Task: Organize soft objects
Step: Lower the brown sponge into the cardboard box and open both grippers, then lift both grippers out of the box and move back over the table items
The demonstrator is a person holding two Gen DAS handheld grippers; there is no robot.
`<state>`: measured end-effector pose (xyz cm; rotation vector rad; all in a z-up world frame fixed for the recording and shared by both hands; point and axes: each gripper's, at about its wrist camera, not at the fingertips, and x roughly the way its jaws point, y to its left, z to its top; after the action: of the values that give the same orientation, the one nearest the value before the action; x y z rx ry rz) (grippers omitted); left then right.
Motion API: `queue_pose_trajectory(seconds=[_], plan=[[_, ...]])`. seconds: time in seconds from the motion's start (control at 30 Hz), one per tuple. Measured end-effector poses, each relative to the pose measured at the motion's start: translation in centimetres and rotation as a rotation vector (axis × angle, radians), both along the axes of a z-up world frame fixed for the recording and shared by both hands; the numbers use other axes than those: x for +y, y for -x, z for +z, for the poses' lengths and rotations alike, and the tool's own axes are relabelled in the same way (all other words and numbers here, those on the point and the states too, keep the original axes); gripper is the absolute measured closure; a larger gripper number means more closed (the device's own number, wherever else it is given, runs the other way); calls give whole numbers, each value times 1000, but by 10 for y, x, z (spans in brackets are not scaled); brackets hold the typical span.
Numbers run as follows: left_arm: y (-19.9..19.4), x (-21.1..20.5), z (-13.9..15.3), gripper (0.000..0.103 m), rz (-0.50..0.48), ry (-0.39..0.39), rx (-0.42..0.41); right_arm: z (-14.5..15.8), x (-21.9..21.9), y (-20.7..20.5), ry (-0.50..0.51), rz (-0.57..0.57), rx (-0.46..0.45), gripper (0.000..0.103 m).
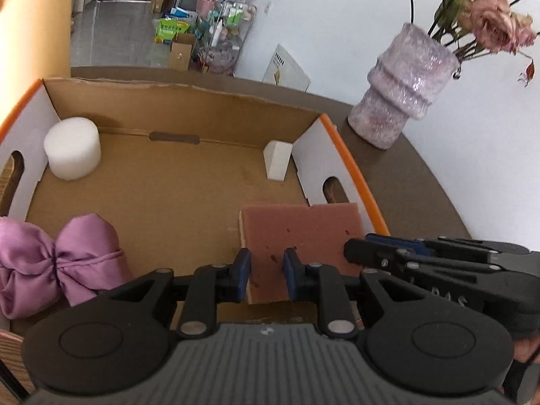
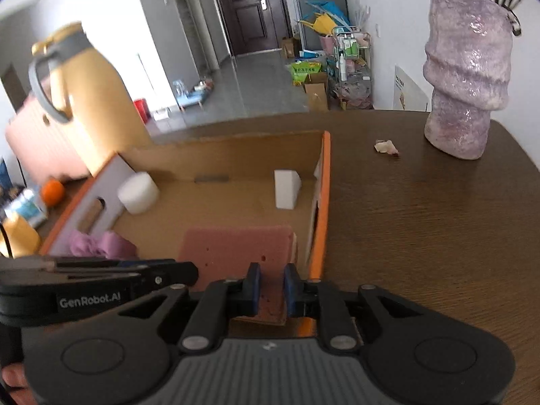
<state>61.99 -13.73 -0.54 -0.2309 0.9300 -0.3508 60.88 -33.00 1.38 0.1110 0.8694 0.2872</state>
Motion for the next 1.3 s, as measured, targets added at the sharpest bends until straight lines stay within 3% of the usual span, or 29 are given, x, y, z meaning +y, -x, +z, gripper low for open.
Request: queue_pose_trajectory(seconds=[0.07,0.23,0.4,0.47,0.57,0.7,0.8,0.87,1.07,1.2,1.3], plan=[[2,-1,5,81,-15,-27,-7,-2,2,0,25,21,-5,72],[26,6,37,77,-14,-95,-110,25,5,14,41,24,-70,69],[66,23,82,61,43,-179,-264,64,15,41,44,55,-157,58],[86,30,98,49,67,-221,-339,78,20,55,52,66,-190,53],[121,43,115,41,89,-277,-443,95,27,81,66,79,-249,41],[170,62,127,31,122,-300,-540,106,33,119,64,80,-336,38],[204,78,129,26,159,-296,-585,109,37,151,63,69,-415,33],[230,88,129,16,188,-300,-634,110,38,174,58,50,-469,31],[298,104,120,9,247,-334,-728,104,39,239,41,28,-569,24],[353,116,103,2,240,-297,-755,90,35,289,9,-1,-604,18],[391,118,81,0,230,-350,-785,71,34,335,2,-41,-644,16]])
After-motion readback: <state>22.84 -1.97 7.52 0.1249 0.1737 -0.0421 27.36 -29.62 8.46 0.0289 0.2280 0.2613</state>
